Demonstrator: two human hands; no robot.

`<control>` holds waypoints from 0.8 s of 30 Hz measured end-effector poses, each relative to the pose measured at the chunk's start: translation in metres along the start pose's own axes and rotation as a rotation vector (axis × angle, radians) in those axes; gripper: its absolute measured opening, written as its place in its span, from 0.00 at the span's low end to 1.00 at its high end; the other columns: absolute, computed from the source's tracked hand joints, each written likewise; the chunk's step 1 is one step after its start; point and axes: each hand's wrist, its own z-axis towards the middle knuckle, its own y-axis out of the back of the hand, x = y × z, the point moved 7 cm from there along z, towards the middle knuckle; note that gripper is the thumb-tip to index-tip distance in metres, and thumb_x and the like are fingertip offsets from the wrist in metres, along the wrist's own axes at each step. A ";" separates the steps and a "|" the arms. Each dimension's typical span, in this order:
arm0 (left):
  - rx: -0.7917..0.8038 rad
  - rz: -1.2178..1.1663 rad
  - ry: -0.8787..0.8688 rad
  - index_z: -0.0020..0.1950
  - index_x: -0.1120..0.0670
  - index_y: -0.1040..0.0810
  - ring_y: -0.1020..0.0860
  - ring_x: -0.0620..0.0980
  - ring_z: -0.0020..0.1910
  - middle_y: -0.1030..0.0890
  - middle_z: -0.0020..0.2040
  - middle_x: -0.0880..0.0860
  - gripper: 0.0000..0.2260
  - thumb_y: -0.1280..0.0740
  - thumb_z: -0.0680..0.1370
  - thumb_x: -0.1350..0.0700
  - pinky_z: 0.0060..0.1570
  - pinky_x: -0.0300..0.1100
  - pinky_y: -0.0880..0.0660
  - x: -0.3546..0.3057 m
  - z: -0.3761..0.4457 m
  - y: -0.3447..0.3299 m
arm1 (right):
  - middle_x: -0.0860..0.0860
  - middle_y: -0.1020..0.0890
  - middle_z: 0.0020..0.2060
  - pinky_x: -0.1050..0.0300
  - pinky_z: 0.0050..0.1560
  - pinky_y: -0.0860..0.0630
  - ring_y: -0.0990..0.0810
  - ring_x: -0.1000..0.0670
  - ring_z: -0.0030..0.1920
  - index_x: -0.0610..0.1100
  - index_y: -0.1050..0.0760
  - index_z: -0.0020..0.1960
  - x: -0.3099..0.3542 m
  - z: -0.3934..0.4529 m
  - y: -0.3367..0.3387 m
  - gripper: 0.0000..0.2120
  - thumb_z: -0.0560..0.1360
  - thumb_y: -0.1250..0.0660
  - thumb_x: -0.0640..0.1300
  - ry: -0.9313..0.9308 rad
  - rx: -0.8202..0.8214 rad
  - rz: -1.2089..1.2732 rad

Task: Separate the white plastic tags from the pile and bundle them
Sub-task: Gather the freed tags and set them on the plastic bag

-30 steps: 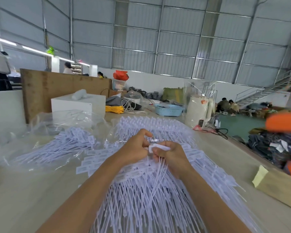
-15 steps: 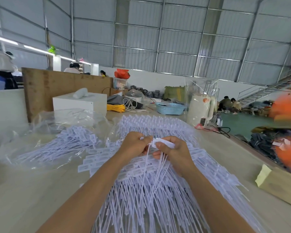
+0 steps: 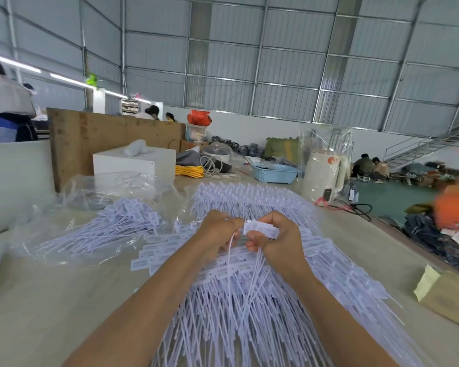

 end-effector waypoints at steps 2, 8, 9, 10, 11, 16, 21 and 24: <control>0.031 -0.053 0.062 0.32 0.58 0.32 0.35 0.45 0.14 0.30 0.19 0.52 0.13 0.33 0.74 0.64 0.19 0.28 0.41 0.002 -0.002 0.000 | 0.46 0.20 0.32 0.60 0.30 0.21 0.18 0.49 0.28 0.42 0.28 0.39 0.001 -0.001 -0.002 0.11 0.71 0.31 0.29 0.041 0.004 -0.056; 0.159 -0.192 0.270 0.32 0.57 0.33 0.39 0.43 0.14 0.32 0.18 0.49 0.13 0.36 0.76 0.64 0.17 0.28 0.45 0.012 -0.007 -0.006 | 0.48 0.20 0.31 0.53 0.31 0.20 0.19 0.51 0.29 0.46 0.27 0.37 0.006 -0.001 -0.002 0.13 0.70 0.29 0.30 0.172 0.020 -0.248; 0.189 -0.235 0.314 0.32 0.57 0.33 0.39 0.42 0.13 0.33 0.18 0.49 0.13 0.37 0.76 0.64 0.16 0.28 0.46 0.014 -0.008 -0.007 | 0.51 0.22 0.31 0.52 0.31 0.21 0.20 0.53 0.30 0.47 0.27 0.37 0.008 -0.002 -0.002 0.14 0.70 0.30 0.30 0.219 0.031 -0.304; 0.220 -0.276 0.354 0.32 0.56 0.33 0.39 0.42 0.13 0.33 0.18 0.48 0.13 0.37 0.77 0.63 0.15 0.28 0.46 0.016 -0.010 -0.009 | 0.52 0.23 0.30 0.51 0.31 0.23 0.23 0.54 0.30 0.47 0.27 0.37 0.011 -0.003 -0.003 0.14 0.70 0.30 0.30 0.270 0.041 -0.354; 0.244 -0.304 0.380 0.32 0.56 0.33 0.40 0.41 0.13 0.34 0.18 0.48 0.13 0.37 0.77 0.63 0.14 0.28 0.46 0.016 -0.011 -0.010 | 0.52 0.24 0.31 0.49 0.31 0.24 0.24 0.53 0.31 0.47 0.27 0.38 0.014 -0.004 -0.003 0.13 0.69 0.30 0.30 0.318 0.046 -0.385; 0.276 -0.332 0.374 0.29 0.55 0.33 0.41 0.40 0.13 0.36 0.18 0.47 0.16 0.38 0.77 0.63 0.12 0.28 0.47 0.010 -0.011 -0.009 | 0.52 0.22 0.34 0.41 0.33 0.23 0.20 0.47 0.34 0.56 0.28 0.39 0.019 -0.005 -0.002 0.18 0.71 0.30 0.33 0.351 0.000 -0.301; 0.307 -0.369 0.352 0.20 0.55 0.32 0.41 0.40 0.14 0.37 0.17 0.47 0.23 0.40 0.77 0.64 0.12 0.28 0.48 0.007 -0.013 -0.013 | 0.51 0.21 0.34 0.42 0.34 0.20 0.18 0.48 0.31 0.50 0.27 0.38 0.008 -0.002 0.000 0.16 0.70 0.30 0.30 0.202 -0.018 -0.177; 0.322 -0.381 0.327 0.21 0.55 0.32 0.41 0.40 0.14 0.38 0.18 0.47 0.22 0.40 0.76 0.65 0.13 0.29 0.47 0.006 -0.014 -0.014 | 0.52 0.21 0.32 0.49 0.33 0.19 0.18 0.50 0.30 0.48 0.26 0.38 0.007 -0.001 0.001 0.14 0.71 0.30 0.30 0.159 -0.025 -0.134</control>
